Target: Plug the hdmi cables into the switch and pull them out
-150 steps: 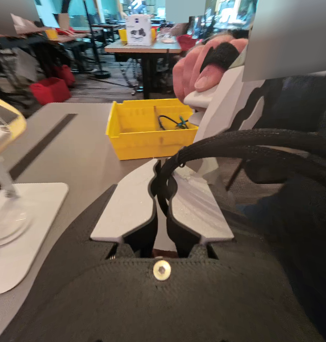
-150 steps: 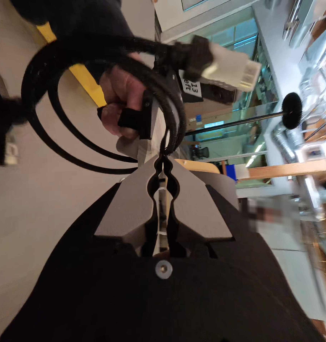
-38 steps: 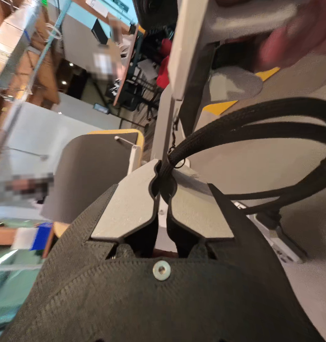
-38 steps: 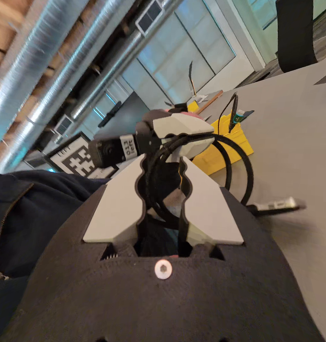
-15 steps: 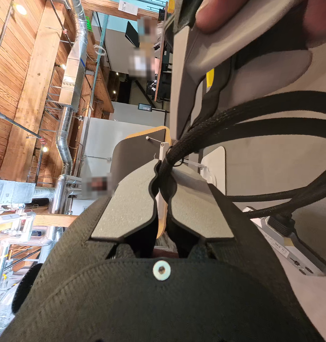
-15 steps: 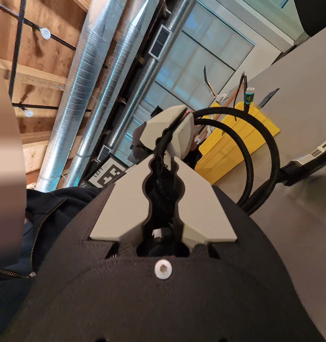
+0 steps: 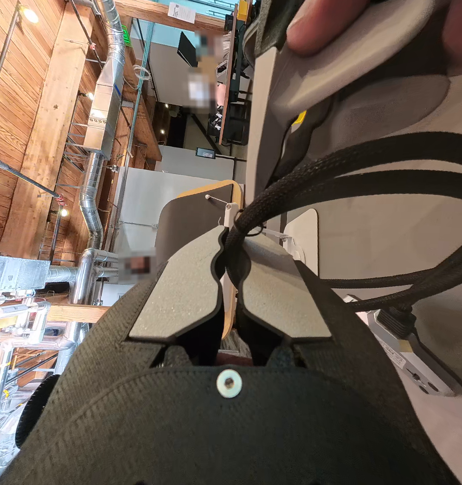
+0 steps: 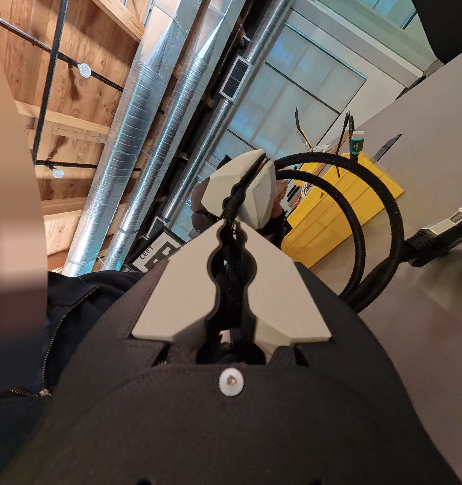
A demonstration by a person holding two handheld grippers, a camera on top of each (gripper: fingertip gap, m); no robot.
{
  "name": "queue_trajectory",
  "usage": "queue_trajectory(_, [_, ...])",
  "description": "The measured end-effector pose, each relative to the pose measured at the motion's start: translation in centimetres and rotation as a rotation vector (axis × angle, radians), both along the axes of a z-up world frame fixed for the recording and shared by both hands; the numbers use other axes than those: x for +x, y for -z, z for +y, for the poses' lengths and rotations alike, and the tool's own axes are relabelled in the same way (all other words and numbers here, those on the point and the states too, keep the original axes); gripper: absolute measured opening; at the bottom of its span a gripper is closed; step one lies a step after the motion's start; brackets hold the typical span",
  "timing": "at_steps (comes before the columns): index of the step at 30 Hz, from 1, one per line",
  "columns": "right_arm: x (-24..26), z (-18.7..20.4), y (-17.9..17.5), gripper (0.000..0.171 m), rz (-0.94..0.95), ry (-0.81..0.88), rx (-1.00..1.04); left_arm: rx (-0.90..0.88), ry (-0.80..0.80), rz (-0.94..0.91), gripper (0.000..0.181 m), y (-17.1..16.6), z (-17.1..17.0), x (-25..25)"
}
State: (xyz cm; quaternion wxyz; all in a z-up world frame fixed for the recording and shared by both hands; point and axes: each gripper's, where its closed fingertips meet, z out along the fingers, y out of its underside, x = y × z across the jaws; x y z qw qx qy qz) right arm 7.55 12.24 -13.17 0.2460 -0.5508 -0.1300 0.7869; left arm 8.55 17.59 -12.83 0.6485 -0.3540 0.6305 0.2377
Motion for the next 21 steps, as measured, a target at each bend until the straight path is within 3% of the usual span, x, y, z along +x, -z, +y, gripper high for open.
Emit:
queue_trajectory(8, [0.1, 0.2, -0.2, 0.001, -0.021, 0.052, 0.049, -0.003, 0.002, 0.004, 0.003, 0.2, -0.2, 0.1])
queue_trajectory(13, [0.1, -0.1, -0.2, 0.000, -0.130, 0.111, 0.205, -0.089, 0.021, -0.012, 0.002, 0.5, -0.2, 0.0])
queue_trajectory(16, [-0.2, 0.1, -0.3, 0.000, -0.308, 0.184, 0.442, -0.280, 0.072, -0.048, 0.003, 1.1, -0.3, 0.0])
queue_trajectory(21, [-0.5, 1.3, -1.0, 0.000, -0.709, 0.349, 1.037, -0.720, 0.224, -0.172, 0.003, 1.6, -0.6, 0.3])
